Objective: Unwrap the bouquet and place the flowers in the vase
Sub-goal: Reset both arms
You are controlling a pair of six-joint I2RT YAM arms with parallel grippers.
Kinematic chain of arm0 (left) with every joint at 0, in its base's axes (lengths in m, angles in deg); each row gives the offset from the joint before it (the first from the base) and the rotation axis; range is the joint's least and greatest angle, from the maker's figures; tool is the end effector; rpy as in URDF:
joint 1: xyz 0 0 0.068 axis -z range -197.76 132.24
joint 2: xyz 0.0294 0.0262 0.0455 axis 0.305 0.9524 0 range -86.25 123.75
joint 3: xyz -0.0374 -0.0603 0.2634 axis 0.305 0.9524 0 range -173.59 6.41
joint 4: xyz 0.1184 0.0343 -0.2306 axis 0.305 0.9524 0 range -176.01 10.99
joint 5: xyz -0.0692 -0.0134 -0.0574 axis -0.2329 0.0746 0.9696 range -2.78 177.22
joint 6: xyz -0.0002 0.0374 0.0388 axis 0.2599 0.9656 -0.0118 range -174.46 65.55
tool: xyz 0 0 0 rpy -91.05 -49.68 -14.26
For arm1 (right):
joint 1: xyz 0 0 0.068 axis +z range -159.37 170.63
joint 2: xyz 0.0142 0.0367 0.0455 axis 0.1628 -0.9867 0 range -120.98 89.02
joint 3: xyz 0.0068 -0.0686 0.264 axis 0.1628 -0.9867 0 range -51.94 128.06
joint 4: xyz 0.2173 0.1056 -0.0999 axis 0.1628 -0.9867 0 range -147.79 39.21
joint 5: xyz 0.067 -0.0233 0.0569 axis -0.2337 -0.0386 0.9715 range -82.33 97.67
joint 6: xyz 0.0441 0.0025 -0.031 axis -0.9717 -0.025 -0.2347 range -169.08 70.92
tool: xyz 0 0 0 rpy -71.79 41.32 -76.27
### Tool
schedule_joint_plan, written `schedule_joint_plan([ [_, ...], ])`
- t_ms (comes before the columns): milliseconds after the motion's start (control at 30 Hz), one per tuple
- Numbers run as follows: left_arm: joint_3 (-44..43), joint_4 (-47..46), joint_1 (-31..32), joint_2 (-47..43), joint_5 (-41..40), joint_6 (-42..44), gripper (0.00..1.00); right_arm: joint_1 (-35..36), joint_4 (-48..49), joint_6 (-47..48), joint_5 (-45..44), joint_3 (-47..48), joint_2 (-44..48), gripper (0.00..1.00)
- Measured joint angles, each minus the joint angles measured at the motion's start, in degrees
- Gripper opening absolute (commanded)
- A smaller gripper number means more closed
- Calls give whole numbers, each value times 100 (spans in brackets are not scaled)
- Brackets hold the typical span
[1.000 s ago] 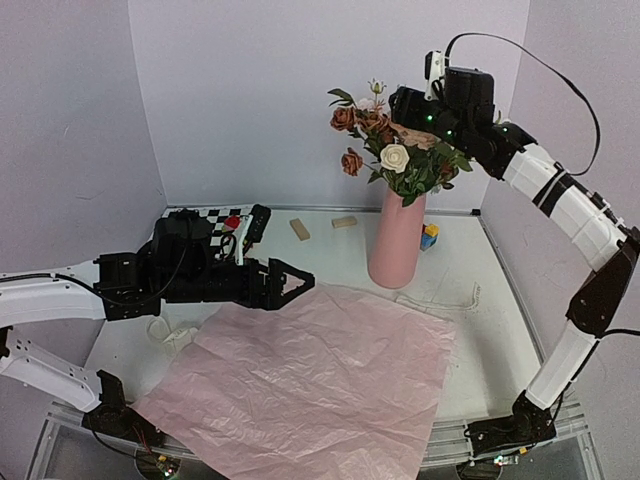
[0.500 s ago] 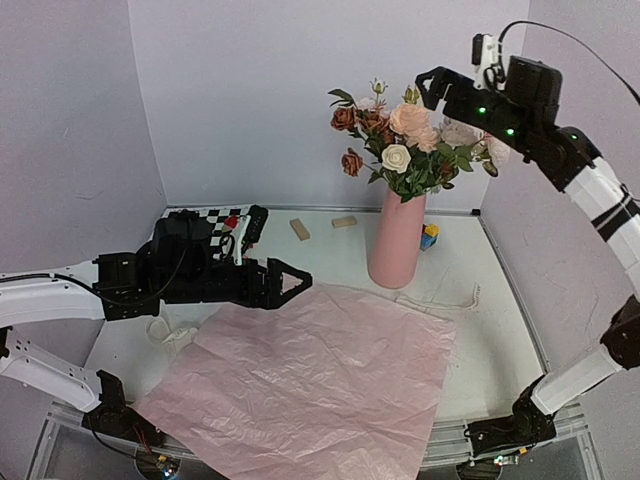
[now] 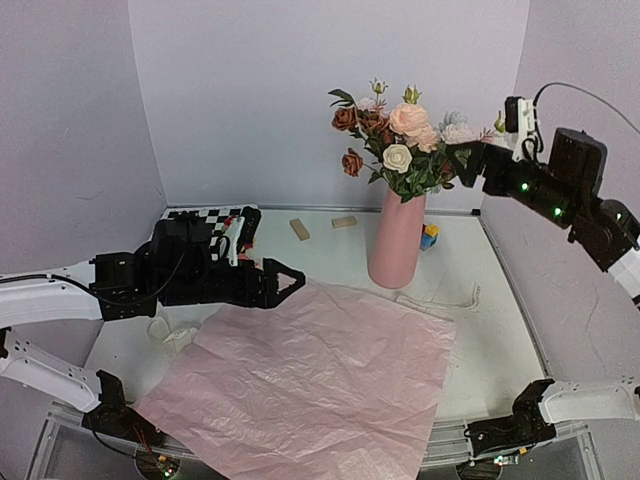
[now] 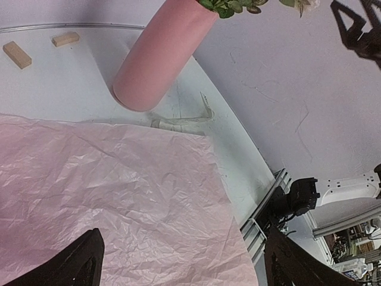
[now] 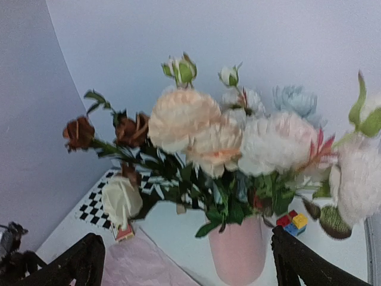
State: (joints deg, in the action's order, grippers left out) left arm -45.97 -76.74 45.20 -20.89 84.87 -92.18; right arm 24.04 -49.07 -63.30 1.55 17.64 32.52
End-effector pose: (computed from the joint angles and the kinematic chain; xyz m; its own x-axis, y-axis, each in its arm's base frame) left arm 0.1211 -0.2342 0.3155 -0.6700 -0.0320 -0.7416 0.5849 0.5924 -0.5540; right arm 0.1734 0.1099 0.4755 0.0932 0.3541 -0.9306 -0.4996 0.8251 0.2639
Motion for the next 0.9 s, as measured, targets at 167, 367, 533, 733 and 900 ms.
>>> schedule_joint_plan([
  [167,144,24,0,-214,-86,22,99,0,137,99,201,-1419,819,98],
  [367,372,40,0,-317,-230,47,100,0,625,-298,332,-3235,1610,98],
  [533,509,26,0,-318,-482,142,100,0,1339,-909,240,-4633,1732,98],
  [733,1004,-2,0,-374,-1120,468,100,0,1817,-1057,-133,-5217,1736,98],
  [900,1467,-25,2,-504,-2074,801,100,0,2242,-337,-222,-5303,2019,98],
])
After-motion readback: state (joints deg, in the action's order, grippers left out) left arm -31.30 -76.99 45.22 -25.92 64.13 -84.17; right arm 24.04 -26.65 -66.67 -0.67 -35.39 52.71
